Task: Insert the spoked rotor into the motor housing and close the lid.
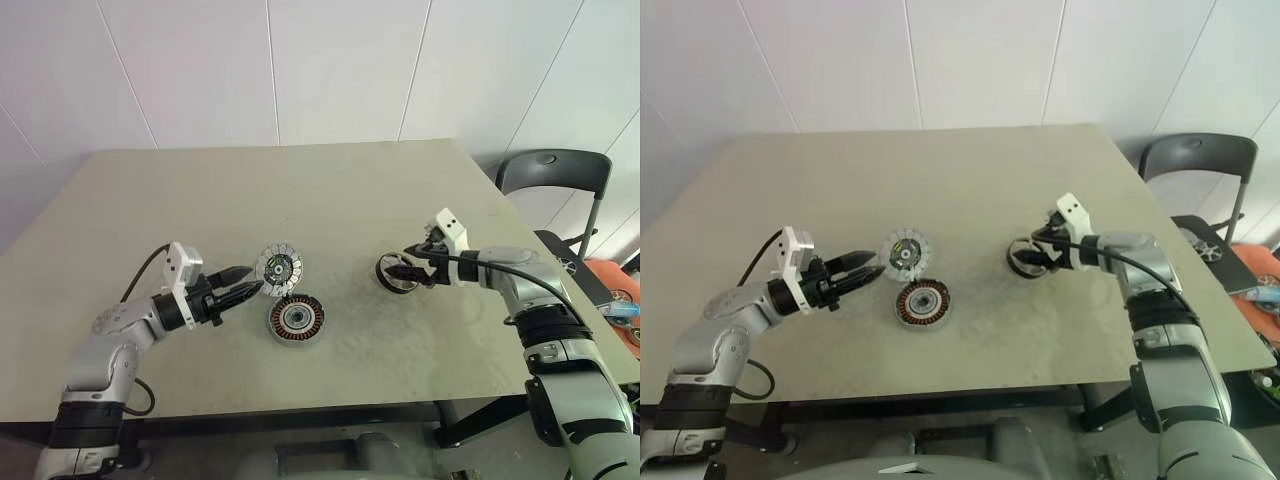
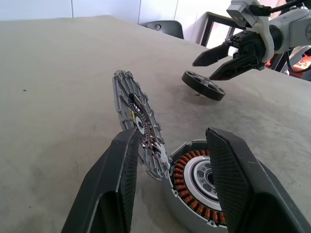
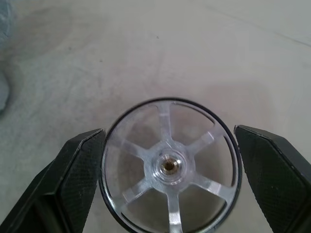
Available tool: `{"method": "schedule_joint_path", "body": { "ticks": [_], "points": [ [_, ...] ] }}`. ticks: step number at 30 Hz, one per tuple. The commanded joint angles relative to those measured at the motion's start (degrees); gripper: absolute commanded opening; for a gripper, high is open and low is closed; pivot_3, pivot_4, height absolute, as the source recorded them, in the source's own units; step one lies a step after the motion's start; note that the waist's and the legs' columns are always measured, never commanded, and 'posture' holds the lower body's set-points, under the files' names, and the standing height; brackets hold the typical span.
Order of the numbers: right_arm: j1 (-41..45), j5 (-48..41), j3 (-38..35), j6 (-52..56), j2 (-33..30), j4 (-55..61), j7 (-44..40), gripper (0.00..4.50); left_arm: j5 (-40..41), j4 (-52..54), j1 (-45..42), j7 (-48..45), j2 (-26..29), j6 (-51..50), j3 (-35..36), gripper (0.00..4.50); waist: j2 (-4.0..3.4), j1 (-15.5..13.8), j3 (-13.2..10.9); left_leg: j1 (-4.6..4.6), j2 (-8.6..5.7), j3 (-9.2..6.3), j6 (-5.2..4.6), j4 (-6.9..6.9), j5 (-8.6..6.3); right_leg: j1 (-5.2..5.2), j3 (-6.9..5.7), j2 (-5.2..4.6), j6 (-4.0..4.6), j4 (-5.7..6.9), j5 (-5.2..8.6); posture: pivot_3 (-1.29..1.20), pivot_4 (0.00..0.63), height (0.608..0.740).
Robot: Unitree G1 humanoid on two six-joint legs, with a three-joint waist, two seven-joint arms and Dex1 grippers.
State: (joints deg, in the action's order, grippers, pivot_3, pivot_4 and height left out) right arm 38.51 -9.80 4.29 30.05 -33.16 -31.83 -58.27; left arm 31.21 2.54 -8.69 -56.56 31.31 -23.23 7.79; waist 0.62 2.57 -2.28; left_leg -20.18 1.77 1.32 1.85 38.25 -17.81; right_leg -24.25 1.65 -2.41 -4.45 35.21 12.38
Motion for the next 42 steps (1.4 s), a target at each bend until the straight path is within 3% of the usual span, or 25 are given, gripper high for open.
{"method": "schedule_joint_path", "body": {
  "ticks": [1,5,8,15,16,24,31,38,42],
  "points": [
    [0.44,0.4,-0.05,0.09,-1.1,0.72,-0.41,4.45,0.74,1.95,-0.68,0.11,0.19,0.3,0.46,2.32,0.0,0.0,0.0,0.0,0.0,0.0,0.0,0.0,0.0,0.0,0.0,0.0,0.0,0.0,0.0,0.0,0.0,0.74],
    [-0.07,1.15,0.25,0.31,-1.21,0.78,-0.43,4.45,0.61,1.78,-0.82,0.08,-0.03,0.35,-0.04,2.32,0.0,0.0,0.0,0.0,0.0,0.0,0.0,0.0,0.0,0.0,0.0,0.0,0.0,0.0,0.0,0.0,0.0,0.74],
    [-0.49,1.72,0.73,0.35,-1.17,0.75,-0.57,3.88,0.6,1.7,-0.73,0.02,0.03,0.44,-0.03,2.32,0.0,0.0,0.0,0.0,0.0,0.0,0.0,0.0,0.0,0.0,0.0,0.0,0.0,0.0,0.0,0.0,0.0,0.74],
    [-1.3,2.04,1.99,1.05,-0.67,2.47,-1.83,1.44,0.68,1.79,-0.09,-0.14,0.39,0.54,0.39,2.32,0.01,0.02,0.02,0.02,0.0,0.0,0.0,0.0,0.0,0.0,0.0,0.01,0.0,0.01,0.0,0.0,0.0,0.74],
    [-1.22,2.13,2.28,1.16,-0.58,2.61,-2.06,1.31,0.68,1.77,-0.12,-0.13,0.39,0.53,0.39,2.32,0.02,0.02,0.02,0.03,0.0,0.0,0.0,0.0,0.0,0.01,0.0,0.01,0.0,0.02,0.0,0.0,0.0,0.74],
    [-3.56,-0.23,3.97,3.09,-0.86,10.95,-7.61,1.32,0.6,1.88,0.32,-0.03,0.45,0.73,0.51,2.32,0.02,0.01,0.01,0.04,0.01,-0.02,0.0,-0.01,0.0,0.01,0.0,0.02,0.0,0.04,0.0,0.0,0.0,0.74],
    [0.63,-11.92,-2.98,6.0,3.44,22.46,-8.66,1.32,0.22,1.75,0.34,0.26,0.44,0.97,0.33,2.32,-0.02,0.01,-0.01,0.05,0.0,0.0,0.0,0.02,0.0,0.0,0.0,0.01,-0.01,0.09,-0.01,0.0,0.0,0.74],
    [3.97,-10.01,12.8,9.75,7.25,29.16,-13.02,1.32,0.66,1.57,0.3,-0.15,1.29,0.58,1.07,2.32,0.03,0.08,0.02,0.04,0.01,-0.05,0.0,-0.01,0.0,0.0,-0.05,0.02,-0.01,0.07,0.0,0.0,0.0,0.74],
    [6.44,-5.44,21.83,8.71,11.22,26.59,-12.81,1.32,0.77,1.84,0.9,0.03,1.96,0.84,1.8,2.32,0.02,0.08,0.02,0.01,0.02,-0.05,0.0,0.0,0.0,-0.09,-0.04,0.02,-0.01,0.18,0.0,0.0,0.0,0.74]
  ]
}}
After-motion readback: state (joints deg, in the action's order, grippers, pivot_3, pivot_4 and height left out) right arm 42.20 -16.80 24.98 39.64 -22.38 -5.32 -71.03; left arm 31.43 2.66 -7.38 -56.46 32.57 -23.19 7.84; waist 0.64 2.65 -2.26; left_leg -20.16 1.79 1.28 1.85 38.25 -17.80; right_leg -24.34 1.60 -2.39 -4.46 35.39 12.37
